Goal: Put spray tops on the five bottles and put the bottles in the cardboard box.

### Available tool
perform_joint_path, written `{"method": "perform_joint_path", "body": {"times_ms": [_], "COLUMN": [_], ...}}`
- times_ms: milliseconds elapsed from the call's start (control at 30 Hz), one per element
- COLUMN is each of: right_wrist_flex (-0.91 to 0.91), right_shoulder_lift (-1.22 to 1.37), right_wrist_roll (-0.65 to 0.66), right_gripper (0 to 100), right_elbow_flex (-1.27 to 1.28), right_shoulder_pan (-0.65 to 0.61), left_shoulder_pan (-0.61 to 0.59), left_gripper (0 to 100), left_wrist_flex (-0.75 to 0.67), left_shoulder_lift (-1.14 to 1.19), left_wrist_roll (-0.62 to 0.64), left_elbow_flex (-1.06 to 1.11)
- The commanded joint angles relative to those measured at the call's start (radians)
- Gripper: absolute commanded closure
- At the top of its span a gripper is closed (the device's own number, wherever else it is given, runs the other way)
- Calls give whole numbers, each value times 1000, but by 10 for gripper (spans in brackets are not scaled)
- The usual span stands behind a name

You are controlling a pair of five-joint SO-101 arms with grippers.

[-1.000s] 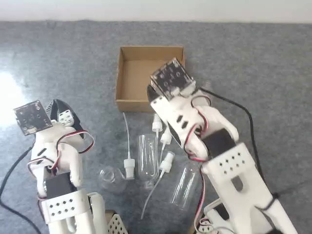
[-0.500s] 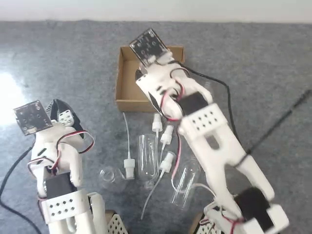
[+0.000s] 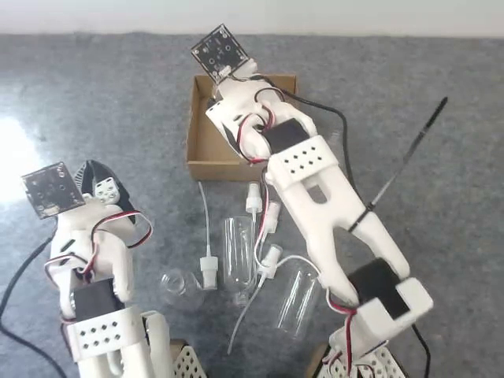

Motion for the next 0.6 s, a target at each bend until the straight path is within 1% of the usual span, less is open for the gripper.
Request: {"method": "perform_joint_path", "body": {"times_ms": [0,567], "right_wrist_flex": [-24,-21], "right_shoulder_lift": [38,384], "right_wrist_roll": [-3,-2], "right_gripper": [872,872], "right_elbow_flex": [-138,-480], "right_shoulder_pan": [-1,1], "left_shoulder_pan": [-3,-5], "left_gripper": [985,985], "left_wrist_flex": [-28,-28], "left_shoulder_lift": [5,5], "left_wrist_roll": [8,8], "left_elbow_flex": [-13,-16]}}
